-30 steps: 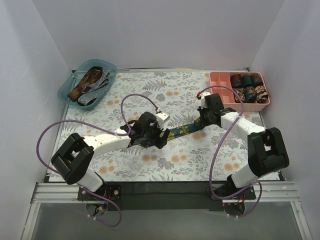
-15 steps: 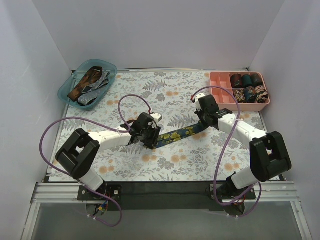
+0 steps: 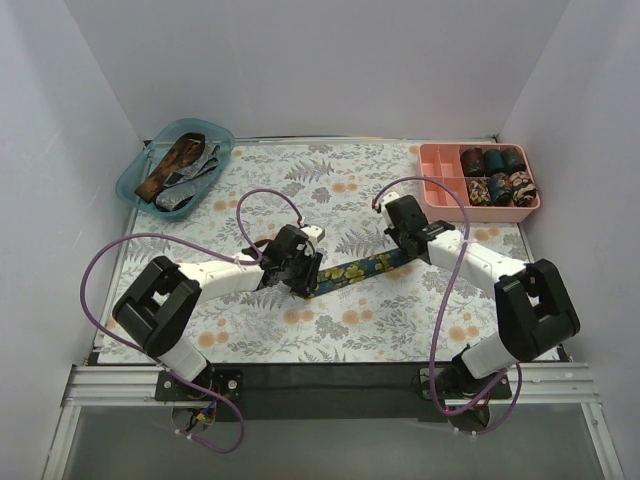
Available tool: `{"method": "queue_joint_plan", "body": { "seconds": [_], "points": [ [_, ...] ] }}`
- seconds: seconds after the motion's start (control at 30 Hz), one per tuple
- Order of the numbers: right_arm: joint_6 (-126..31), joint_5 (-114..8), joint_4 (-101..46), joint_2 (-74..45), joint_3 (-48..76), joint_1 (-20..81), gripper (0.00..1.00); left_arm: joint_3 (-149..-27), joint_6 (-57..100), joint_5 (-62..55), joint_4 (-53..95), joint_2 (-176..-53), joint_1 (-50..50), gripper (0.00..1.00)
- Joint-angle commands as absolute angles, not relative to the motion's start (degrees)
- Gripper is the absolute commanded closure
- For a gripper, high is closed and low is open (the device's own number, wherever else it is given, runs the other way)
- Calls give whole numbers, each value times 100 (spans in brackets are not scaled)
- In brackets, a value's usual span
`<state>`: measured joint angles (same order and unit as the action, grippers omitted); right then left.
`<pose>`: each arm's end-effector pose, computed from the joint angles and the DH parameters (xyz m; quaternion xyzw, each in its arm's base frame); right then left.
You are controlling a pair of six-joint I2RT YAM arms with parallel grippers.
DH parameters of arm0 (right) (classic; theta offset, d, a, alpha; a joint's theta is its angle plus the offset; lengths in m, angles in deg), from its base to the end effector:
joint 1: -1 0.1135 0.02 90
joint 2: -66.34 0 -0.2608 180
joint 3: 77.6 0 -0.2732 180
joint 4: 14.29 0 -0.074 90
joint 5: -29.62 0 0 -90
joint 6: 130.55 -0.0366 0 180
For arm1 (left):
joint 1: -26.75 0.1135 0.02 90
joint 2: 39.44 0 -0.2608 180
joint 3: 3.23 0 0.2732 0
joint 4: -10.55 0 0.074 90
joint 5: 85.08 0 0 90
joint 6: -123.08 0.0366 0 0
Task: Roll the ties
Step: Roll the tie
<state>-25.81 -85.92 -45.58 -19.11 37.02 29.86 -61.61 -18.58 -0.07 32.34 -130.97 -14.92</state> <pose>0.2903 0.1420 0.1961 -0.2739 0.8817 -0.1674 0.3459 0.2363 -0.2146 0.1344 -0.0699 0.9502 -0.2474 0.1763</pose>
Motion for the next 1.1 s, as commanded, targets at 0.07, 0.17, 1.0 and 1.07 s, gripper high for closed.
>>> {"method": "queue_joint_plan", "body": {
  "seconds": [0.07,0.17,1.0,1.07],
  "points": [
    [-2455,-9623,-4561,-2330,3698,3412,99,-6258,-1930,-290,3590,-13129,-1482,56],
    [-2534,-9948,-4569,-2568,3671,3614,99,-6303,-1983,-378,3616,-12971,-1482,45],
    [-3448,-8640,-5263,-3527,3101,4441,66,-6092,-2089,-79,3800,-12364,-1482,39],
    [-3483,-8508,-5316,-3518,3074,4433,66,-6092,-2089,-106,3800,-12373,-1482,39]
  ]
}}
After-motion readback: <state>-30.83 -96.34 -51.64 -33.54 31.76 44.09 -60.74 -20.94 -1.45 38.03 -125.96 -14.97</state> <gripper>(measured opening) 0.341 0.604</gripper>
